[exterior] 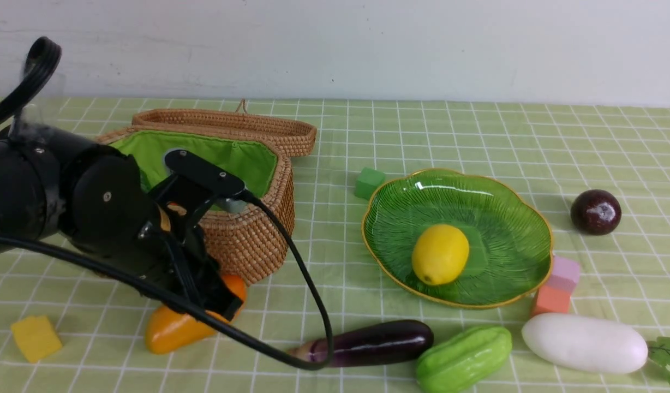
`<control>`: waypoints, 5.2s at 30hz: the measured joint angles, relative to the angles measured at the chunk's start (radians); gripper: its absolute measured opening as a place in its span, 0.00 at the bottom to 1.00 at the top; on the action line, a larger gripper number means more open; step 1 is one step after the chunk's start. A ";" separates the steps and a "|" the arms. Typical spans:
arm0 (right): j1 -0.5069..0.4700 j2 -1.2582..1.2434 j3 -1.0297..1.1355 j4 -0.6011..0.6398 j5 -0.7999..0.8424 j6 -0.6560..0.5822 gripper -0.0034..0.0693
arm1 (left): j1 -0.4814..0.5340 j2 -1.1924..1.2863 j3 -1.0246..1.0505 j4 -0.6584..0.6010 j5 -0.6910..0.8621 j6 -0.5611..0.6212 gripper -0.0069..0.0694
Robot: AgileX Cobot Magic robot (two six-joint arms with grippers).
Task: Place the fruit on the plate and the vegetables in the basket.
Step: Grab the mango with your left arm and place it on the right plate, then use the left arm to grab an eggplant and put it into the left basket
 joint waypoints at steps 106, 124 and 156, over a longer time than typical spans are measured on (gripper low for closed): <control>0.000 0.000 0.000 0.000 0.000 0.000 0.38 | -0.350 0.772 -1.060 -0.274 -0.023 -0.321 0.87; 0.000 0.000 0.000 0.000 0.000 0.000 0.38 | -0.349 0.702 -1.060 -0.105 0.082 -0.256 0.89; 0.000 0.000 0.000 0.000 0.000 0.000 0.38 | -0.349 0.515 -0.579 -0.004 0.278 0.377 0.71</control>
